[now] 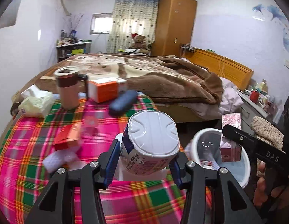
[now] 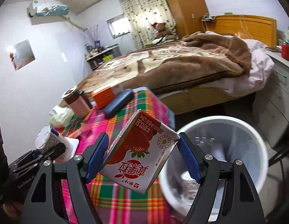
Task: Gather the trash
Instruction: 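Carry the white cup and strawberry milk carton over the wastebasket with both grippers, then open both grippers to drop the cup and carton into the wastebasket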
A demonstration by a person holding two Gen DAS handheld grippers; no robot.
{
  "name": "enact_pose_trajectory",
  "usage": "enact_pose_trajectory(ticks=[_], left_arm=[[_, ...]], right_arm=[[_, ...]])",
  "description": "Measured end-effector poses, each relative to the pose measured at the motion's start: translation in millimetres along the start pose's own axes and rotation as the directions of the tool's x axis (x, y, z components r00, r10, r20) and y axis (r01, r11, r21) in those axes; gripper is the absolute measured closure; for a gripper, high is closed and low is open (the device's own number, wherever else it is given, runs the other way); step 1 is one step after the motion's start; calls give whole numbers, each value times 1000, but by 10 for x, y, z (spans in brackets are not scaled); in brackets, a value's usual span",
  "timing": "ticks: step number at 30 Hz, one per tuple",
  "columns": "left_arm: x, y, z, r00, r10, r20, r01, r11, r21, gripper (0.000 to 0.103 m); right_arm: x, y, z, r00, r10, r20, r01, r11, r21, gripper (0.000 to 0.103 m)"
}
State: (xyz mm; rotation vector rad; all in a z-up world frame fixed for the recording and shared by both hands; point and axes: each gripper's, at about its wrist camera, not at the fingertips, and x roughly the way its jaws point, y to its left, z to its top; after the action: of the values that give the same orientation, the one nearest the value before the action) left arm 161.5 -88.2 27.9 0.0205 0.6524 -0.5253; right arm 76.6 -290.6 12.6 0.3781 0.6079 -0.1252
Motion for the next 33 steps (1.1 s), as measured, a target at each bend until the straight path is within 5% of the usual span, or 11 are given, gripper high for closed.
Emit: enact_pose_trajectory(ticks=[15, 33], left_arm=[[276, -912, -63, 992, -121, -43, 125, 987, 102, 54], [753, -1497, -360, 967, -196, -166, 221, 963, 155, 53]], right_arm=[[-161, -654, -7, 993, -120, 2, 119, 991, 55, 26], [15, -1160, -141, 970, -197, -146, 199, 980, -4, 26]])
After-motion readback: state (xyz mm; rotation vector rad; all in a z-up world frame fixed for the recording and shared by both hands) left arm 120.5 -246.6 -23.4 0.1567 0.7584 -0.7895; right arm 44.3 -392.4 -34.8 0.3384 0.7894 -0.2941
